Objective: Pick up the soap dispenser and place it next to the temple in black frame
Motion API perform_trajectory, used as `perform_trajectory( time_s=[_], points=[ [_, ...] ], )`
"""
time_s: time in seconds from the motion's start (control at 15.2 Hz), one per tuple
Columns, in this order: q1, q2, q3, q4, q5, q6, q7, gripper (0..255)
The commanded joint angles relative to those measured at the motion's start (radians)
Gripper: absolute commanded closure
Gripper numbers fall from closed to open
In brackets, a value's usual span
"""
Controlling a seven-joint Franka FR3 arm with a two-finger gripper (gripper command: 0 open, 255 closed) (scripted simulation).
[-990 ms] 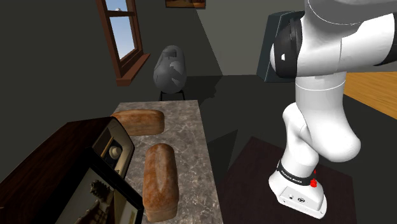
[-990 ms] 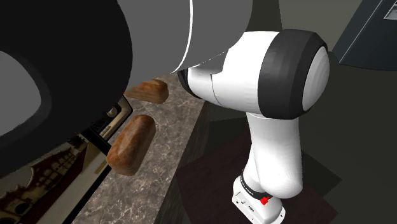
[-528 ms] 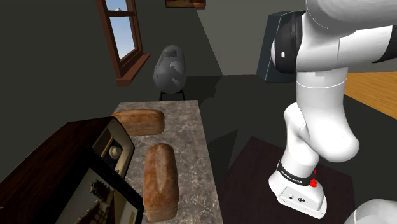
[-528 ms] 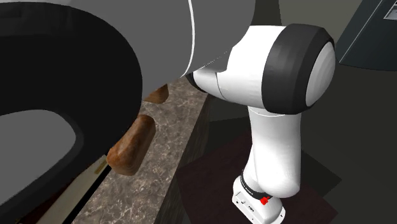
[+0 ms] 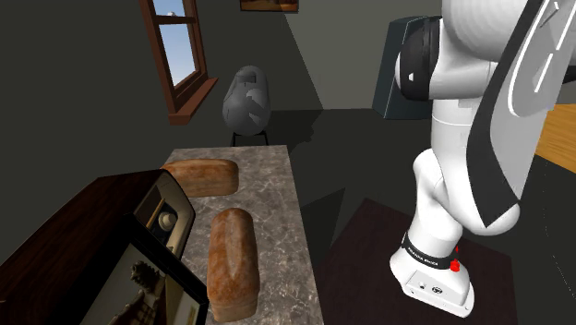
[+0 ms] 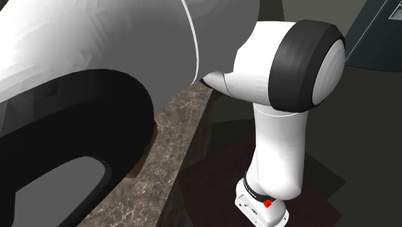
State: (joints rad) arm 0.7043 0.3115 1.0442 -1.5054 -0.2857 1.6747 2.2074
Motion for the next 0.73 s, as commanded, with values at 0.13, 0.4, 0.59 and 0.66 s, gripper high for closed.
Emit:
perform_trajectory(
  time_s=[0.13, 0.4, 0.59, 0.66],
  points=[
    [-0.017, -0.007, 0.001, -0.063, 0.004, 0.057, 0.001, 255],
    [-0.026, -0.007, -0.002, -0.117, 0.001, 0.111, 0.005, 255],
    [-0.03, -0.003, -0.005, -0.154, -0.004, 0.149, 0.01, 255],
    [-0.03, -0.001, -0.006, -0.166, -0.007, 0.162, 0.012, 255]
  ],
)
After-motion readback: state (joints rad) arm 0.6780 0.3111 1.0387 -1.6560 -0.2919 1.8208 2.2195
